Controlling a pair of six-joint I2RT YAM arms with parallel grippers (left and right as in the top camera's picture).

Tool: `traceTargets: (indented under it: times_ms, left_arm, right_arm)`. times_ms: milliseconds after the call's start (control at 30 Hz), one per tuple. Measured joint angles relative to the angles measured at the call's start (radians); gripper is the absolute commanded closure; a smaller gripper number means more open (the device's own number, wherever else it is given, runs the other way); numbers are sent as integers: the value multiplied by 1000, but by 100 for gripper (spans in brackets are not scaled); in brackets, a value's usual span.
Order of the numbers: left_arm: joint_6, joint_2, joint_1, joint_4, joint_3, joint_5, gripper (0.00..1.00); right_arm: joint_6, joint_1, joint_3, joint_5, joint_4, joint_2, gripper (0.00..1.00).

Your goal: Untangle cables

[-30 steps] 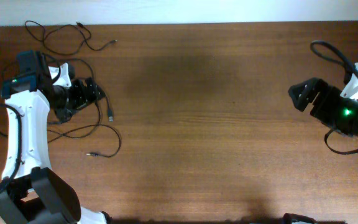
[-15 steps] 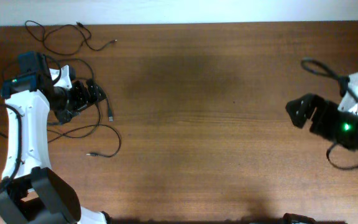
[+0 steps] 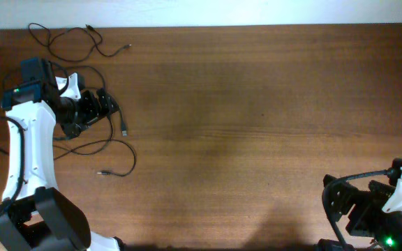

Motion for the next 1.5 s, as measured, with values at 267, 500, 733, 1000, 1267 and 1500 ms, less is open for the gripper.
traceTargets:
  times_ms: [267,500,733,1000,1267,1500]
  left_arm:
    - [0,0,0,0,0,0,1]
    - [0,0,0,0,0,0,1]
    - [0,0,0,0,0,0,1]
    - [0,0,0,0,0,0,1]
    - [0,0,0,0,0,0,1]
    - [0,0,0,0,0,0,1]
  right_arm:
    - [-2,0,-3,2,2,-5,1]
    - [-4,0,-5,31,4,-5,1]
    - [-26,0,-257,55,263,-50,1]
    - [-46,67,-715,48,748,-291,1]
    - [-100,94,-1090,43,1133,-539,1]
    - [-105,114,-1277,76,1335,-629,1]
